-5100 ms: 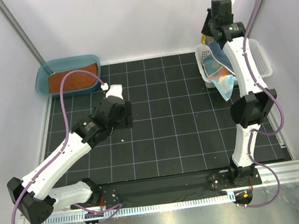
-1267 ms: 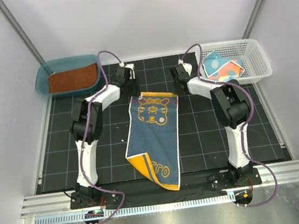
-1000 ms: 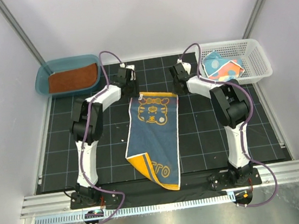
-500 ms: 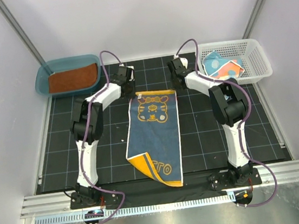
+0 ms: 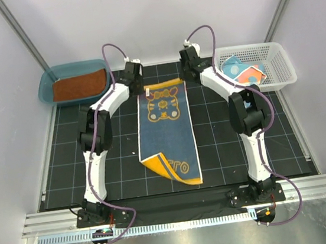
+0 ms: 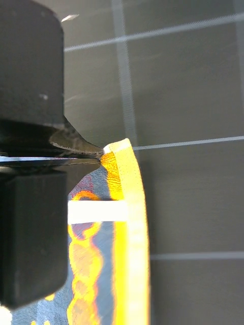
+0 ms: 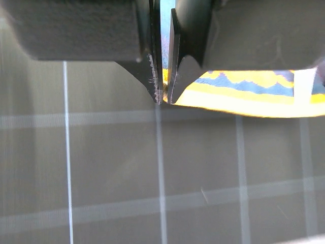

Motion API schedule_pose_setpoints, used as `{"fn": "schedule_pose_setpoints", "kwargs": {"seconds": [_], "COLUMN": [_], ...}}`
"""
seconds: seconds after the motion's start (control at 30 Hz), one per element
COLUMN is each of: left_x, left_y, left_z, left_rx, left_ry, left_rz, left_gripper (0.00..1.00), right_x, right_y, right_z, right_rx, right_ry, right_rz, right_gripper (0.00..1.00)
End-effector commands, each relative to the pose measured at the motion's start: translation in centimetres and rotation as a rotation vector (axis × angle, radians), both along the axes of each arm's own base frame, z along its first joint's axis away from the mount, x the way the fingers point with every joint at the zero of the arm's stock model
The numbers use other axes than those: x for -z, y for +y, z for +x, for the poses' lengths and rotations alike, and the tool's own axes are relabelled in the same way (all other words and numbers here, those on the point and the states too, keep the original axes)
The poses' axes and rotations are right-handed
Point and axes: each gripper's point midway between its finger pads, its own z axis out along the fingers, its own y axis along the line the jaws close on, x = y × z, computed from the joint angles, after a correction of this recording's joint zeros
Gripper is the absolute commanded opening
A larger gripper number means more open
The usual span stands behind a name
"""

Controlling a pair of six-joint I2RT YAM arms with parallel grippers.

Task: Fold and stack the towels
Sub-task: Flatten out the crumpled towel

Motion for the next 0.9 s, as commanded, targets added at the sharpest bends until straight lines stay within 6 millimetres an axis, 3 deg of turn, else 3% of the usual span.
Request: {"fn": "schedule_pose_setpoints", "kwargs": {"seconds": [0.0, 0.07, 0.1, 0.13, 0.17, 0.2, 0.27, 0.3, 0.37, 0.43, 0.47, 0.53, 0.57, 0.6, 0.63, 0.67, 0.7, 0.73, 0.77, 0.8, 0.83, 0.87], "left_x": [-4.5, -4.2, -3.6, -1.7, -2.7, -2.5, -2.2, -2.9, -4.5, -5.7, -7.8, -6.9, -7.5, -10.1, -8.2, -8.3, -9.9, -8.0, -7.3, -8.6, -6.3, -6.2], "left_y": [0.7, 0.2, 0.1, 0.4, 0.3, 0.2, 0.8, 0.9, 1.3, 1.8, 1.7, 1.8, 1.7, 1.1, 1.0, 0.8, -0.4, -0.5, -0.8, -2.1, -2.0, -2.2], "left_z": [4.2, 5.5, 5.9, 6.1, 7.2, 7.5, 8.2, 8.6, 8.9, 8.6, 8.1, 6.4, 5.5, 4.5, 2.5, 1.5, -0.3, -2.2, -3.7, -5.5, -7.8, -8.9], "left_rx": [-0.009, 0.002, 0.007, -0.002, -0.012, -0.012, -0.035, -0.041, -0.05, -0.066, -0.068, -0.079, -0.082, -0.082, -0.082, -0.093, -0.076, -0.075, -0.078, -0.059, -0.057, -0.055], "left_ry": [-0.134, -0.138, -0.13, -0.092, -0.123, -0.118, -0.117, -0.134, -0.165, -0.178, -0.202, -0.161, -0.157, -0.191, -0.136, -0.129, -0.139, -0.087, -0.062, -0.068, -0.01, -0.005], "left_rz": [-0.027, -0.042, -0.048, -0.039, -0.047, -0.056, -0.065, -0.074, -0.083, -0.081, -0.1, -0.11, -0.125, -0.166, -0.153, -0.151, -0.171, -0.155, -0.148, -0.169, -0.146, -0.137], "left_gripper": [0.0, 0.01, 0.06, 0.09, 0.16, 0.26, 0.52, 0.54, 0.6, 0.62, 0.61, 0.59, 0.58, 0.57, 0.56, 0.55, 0.54, 0.52, 0.5, 0.49, 0.48, 0.48], "right_x": [-2.0, -1.6, -1.5, -0.3, -1.1, -1.0, -1.0, -0.9, -1.9, -2.4, -4.0, -5.4, -4.2, -4.5, -7.2, -5.2, -7.7, -5.0, -4.8, -4.5, -3.1, -2.3], "right_y": [-0.4, -0.3, -0.2, -0.1, -0.1, -0.2, -0.5, -0.6, -0.9, -0.9, -1.0, -1.1, -1.2, -1.3, -0.6, -0.6, -0.3, 0.4, 1.0, 1.6, 2.3, 2.7], "right_z": [3.5, 4.6, 5.0, 5.3, 6.1, 6.6, 7.7, 7.9, 8.3, 8.1, 7.8, 7.0, 5.9, 5.1, 3.8, 2.0, 0.5, -2.0, -3.6, -4.8, -8.1, -9.5], "right_rx": [0.004, 0.0, -0.001, -0.002, 0.001, -0.001, 0.005, 0.007, 0.01, 0.016, 0.022, 0.042, 0.044, 0.047, 0.041, 0.039, 0.035, 0.024, 0.017, 0.008, -0.017, -0.005], "right_ry": [-0.075, -0.084, -0.087, -0.07, -0.095, -0.099, -0.104, -0.101, -0.121, -0.125, -0.141, -0.148, -0.11, -0.104, -0.137, -0.083, -0.111, -0.041, -0.028, -0.03, 0.011, 0.032], "right_rz": [0.001, 0.006, 0.008, 0.002, 0.005, 0.0, -0.001, -0.007, -0.005, -0.004, 0.006, 0.036, 0.03, 0.031, 0.053, 0.04, 0.054, 0.045, 0.054, 0.067, 0.052, 0.07], "right_gripper": [0.01, 0.01, 0.02, 0.02, 0.08, 0.14, 0.36, 0.51, 0.64, 0.66, 0.65, 0.61, 0.57, 0.54, 0.51, 0.45, 0.44, 0.42, 0.36, 0.33, 0.31, 0.28]}}
